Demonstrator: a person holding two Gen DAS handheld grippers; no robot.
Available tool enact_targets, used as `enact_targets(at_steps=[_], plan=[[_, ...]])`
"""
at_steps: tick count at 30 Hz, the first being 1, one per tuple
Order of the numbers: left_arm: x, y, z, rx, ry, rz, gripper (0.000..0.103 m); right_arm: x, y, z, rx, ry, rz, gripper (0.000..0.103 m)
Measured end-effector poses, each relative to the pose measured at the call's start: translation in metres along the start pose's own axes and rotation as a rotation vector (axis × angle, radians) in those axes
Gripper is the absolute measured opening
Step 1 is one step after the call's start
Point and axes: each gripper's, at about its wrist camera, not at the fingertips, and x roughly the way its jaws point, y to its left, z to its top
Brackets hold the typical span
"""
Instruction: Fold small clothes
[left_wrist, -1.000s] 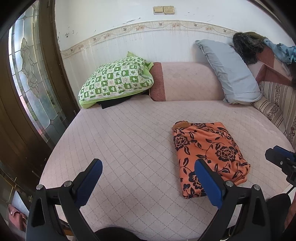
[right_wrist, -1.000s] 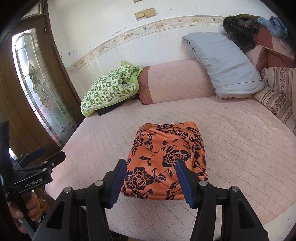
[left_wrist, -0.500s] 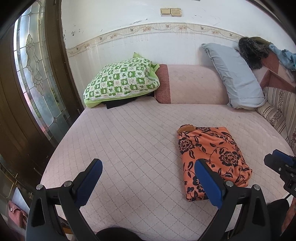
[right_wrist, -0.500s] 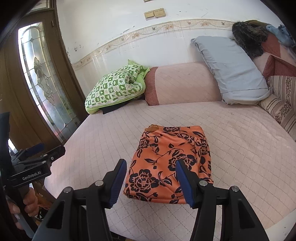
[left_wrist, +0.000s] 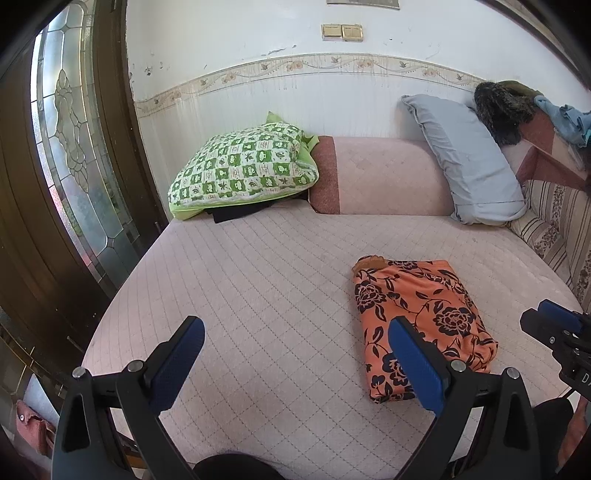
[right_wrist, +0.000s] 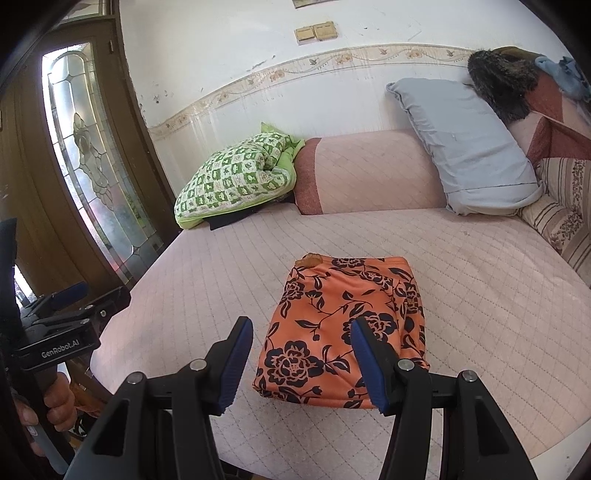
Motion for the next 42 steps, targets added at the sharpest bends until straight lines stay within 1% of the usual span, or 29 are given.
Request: enact_targets(at_steps=[14, 24, 42], plan=[[-0.008, 0.010, -0.003, -0.024, -0.019, -0.017, 0.100, -0.008, 0.015, 0.003, -0.021, -0.024, -0.013, 0.059], [-0.011, 0.019, -0.004, -0.051, -0.026, -0.027, 0.100, -0.009, 0.027, 0.003, -0.034, -0.029, -0.007, 0.059], [-0.013, 0.022, -0.006, -0.057, -0.021, -0.021, 0.100, -0.006, 0.038, 0.006, -0.050, -0.034, 0.006, 0.059]])
